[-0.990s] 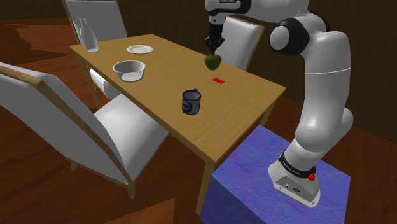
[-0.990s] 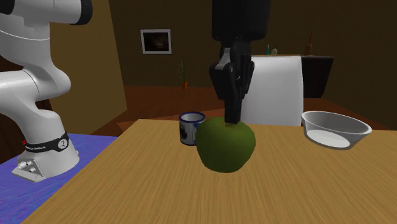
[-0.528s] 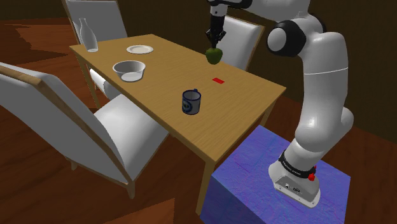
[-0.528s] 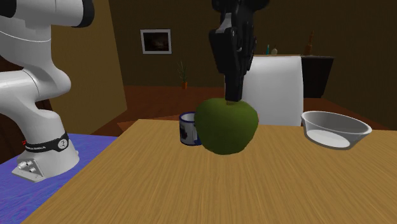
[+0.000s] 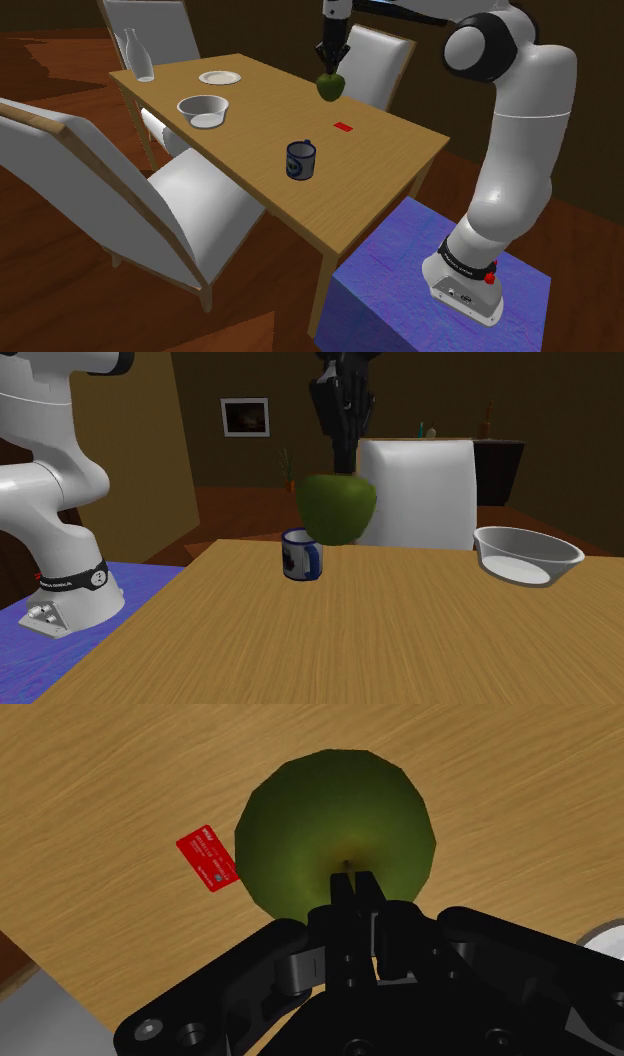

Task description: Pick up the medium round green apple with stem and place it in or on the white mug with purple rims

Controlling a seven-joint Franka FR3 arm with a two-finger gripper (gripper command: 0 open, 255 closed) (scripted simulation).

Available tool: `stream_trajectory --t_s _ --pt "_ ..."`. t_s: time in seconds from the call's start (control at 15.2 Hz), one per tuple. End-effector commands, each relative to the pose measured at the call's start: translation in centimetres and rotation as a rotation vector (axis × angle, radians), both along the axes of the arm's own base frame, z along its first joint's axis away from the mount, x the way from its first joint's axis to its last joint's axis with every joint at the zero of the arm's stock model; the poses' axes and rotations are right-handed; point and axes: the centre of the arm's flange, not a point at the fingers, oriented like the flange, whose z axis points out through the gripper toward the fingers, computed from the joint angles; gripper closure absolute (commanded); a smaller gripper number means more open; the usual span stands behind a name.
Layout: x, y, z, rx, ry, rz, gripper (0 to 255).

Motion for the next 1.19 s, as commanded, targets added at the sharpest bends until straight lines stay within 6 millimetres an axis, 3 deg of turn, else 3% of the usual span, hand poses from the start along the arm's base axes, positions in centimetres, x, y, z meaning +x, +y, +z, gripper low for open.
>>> stream_trajectory --t_s 0.0,0.92,1.12 --pt "-1.1 2.4 0.4 -0.001 0.000 -0.001 255" --pt "-7.2 19.4 4.2 -0.001 0.000 -0.001 255" --pt "-7.5 20.1 3.3 -0.001 0.000 -0.001 255"
